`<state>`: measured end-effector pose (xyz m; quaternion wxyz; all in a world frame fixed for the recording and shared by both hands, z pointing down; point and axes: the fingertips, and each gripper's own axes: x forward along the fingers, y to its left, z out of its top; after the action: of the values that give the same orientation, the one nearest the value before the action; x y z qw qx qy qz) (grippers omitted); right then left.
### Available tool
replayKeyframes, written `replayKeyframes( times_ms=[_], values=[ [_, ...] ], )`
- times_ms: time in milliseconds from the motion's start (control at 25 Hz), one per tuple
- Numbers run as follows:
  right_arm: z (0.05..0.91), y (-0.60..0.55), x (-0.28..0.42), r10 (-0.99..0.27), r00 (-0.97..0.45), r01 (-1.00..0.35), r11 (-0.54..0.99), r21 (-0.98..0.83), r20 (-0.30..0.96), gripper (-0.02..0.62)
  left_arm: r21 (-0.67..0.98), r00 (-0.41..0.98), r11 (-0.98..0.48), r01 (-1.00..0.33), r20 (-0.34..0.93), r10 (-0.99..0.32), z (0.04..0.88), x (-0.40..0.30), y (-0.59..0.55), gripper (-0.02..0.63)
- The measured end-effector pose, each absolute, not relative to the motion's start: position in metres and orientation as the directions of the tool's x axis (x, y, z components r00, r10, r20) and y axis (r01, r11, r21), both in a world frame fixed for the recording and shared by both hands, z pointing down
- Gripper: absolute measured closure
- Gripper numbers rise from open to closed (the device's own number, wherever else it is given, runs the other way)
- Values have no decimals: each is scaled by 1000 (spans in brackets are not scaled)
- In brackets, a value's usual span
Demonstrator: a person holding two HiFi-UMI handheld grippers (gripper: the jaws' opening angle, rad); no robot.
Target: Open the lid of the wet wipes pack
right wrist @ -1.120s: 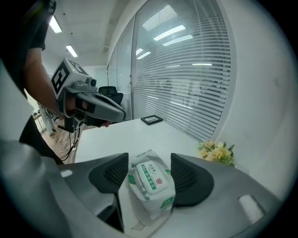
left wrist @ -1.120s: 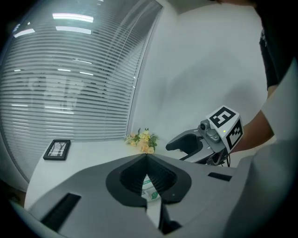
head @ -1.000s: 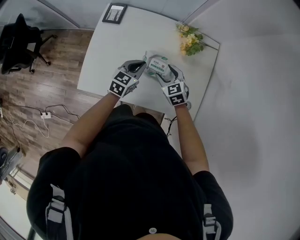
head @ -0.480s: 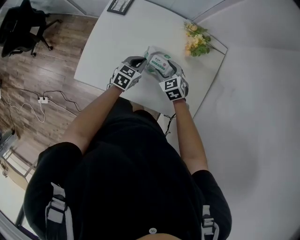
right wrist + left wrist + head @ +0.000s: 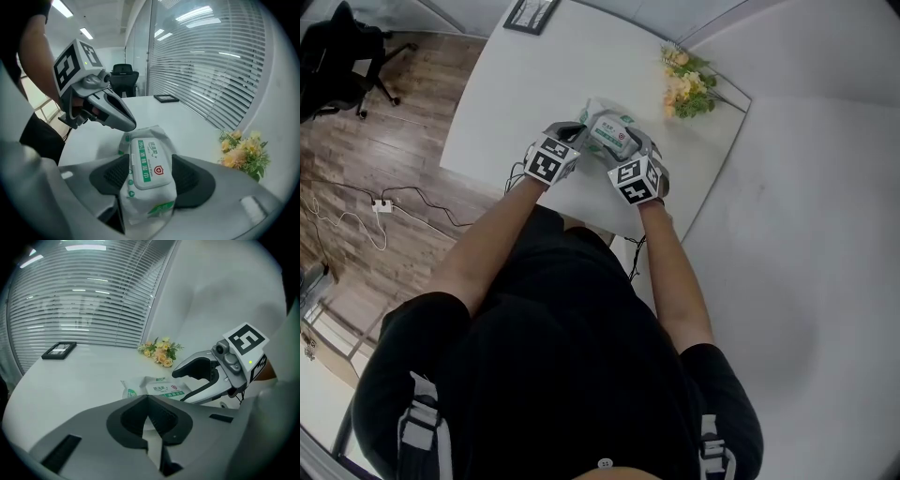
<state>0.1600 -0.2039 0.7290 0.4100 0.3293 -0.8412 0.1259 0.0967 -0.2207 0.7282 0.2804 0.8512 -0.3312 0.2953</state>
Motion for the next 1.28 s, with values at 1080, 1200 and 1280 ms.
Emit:
replayKeyframes(
  times_ms=[1080, 1200, 1280],
  values=[
    [729, -214, 154, -464, -433, -618, 777, 121, 773, 299, 272, 545, -585, -764, 757, -360, 759, 93, -221, 601],
    [724, -214, 155, -476, -434, -623, 772, 128, 765, 299, 274, 546, -583, -765, 757, -359, 759, 93, -221, 601],
    [712, -221, 156, -512, -443, -648, 750, 132, 736, 329, 275, 544, -580, -766, 758, -359, 758, 93, -221, 601]
  ],
)
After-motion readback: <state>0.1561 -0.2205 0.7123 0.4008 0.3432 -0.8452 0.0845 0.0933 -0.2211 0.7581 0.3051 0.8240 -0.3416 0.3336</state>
